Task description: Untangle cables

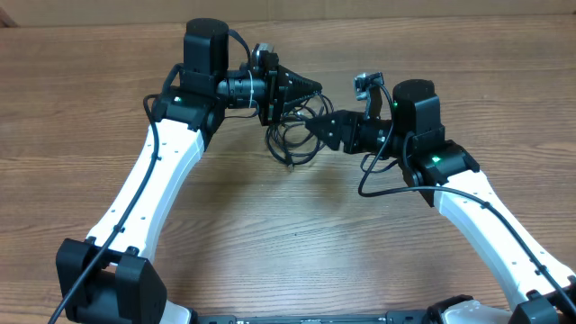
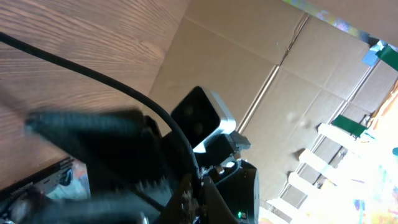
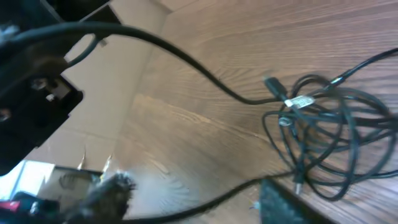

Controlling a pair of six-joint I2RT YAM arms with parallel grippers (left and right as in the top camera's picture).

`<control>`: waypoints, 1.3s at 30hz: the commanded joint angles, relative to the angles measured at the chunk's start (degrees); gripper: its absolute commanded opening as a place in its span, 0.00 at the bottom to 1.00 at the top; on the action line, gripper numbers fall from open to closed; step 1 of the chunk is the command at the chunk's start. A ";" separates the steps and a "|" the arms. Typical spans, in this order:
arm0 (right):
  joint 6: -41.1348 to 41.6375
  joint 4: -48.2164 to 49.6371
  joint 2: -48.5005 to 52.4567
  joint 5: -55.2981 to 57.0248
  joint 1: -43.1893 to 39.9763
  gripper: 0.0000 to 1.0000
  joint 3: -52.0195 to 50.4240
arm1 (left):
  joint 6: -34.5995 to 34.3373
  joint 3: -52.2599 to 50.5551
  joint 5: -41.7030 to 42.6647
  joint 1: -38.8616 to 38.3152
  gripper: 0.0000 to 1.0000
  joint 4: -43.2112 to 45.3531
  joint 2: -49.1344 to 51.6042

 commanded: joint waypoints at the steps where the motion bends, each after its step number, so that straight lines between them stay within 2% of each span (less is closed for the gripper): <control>1: -2.10 -0.55 -0.09 7.06 0.17 0.70 1.09 | -1.62 1.11 1.18 0.35 0.04 0.07 -1.36; 9: -9.09 2.51 -0.07 8.50 0.44 0.66 1.09 | -5.03 1.11 1.27 0.37 0.04 0.15 -1.36; 10: -9.27 3.17 -0.07 8.52 0.68 0.64 1.09 | -5.49 1.11 1.27 0.37 0.04 0.33 -1.36; 11: -9.27 4.68 -0.07 8.55 1.31 0.58 1.09 | -5.77 1.11 1.27 0.35 0.04 0.44 -1.36; 14: -9.25 6.08 -0.02 8.76 1.73 0.53 1.09 | -6.38 1.11 1.31 0.37 0.04 0.66 -1.36; 16: -9.25 6.10 -0.02 9.53 1.73 0.42 1.09 | -6.51 1.11 1.53 0.37 0.04 0.72 -1.36; 17: -9.22 6.05 -0.02 9.62 1.73 0.29 1.09 | -6.82 1.11 1.66 0.39 0.04 0.74 -1.36; 19: -9.18 5.88 -0.02 9.57 1.73 0.18 1.09 | -6.78 1.11 1.68 0.66 0.04 1.11 -1.36; 20: -8.68 5.81 -0.02 9.55 1.73 0.09 1.09 | -6.75 1.11 1.42 0.87 0.04 1.33 -1.36; 21: -7.10 5.38 -0.02 9.51 1.73 0.04 1.09 | -6.49 1.11 0.66 1.29 0.04 1.33 -1.36; 25: 2.47 3.54 -0.04 6.45 1.73 0.04 1.09 | -1.44 1.11 -6.21 2.58 0.04 0.68 -1.36; 28: 15.82 4.26 -0.04 -0.28 1.70 0.04 1.09 | 6.49 1.11 -15.61 3.19 0.06 -1.09 -1.36; 30: 19.61 6.78 -0.04 -5.29 1.70 0.04 1.09 | 13.46 1.11 -24.30 3.19 0.06 -4.92 -1.36; 33: 24.87 10.43 -0.04 -9.22 1.70 0.04 1.09 | 16.87 1.11 -29.94 3.10 0.07 -10.99 -1.33; 35: 29.70 14.43 -0.04 -11.78 1.70 0.04 1.11 | 20.57 1.11 -30.80 2.86 0.15 -13.22 -1.27; 39: 43.54 30.88 -0.04 -17.66 1.70 0.04 1.11 | 29.03 1.11 -30.42 2.82 0.34 -13.97 -1.25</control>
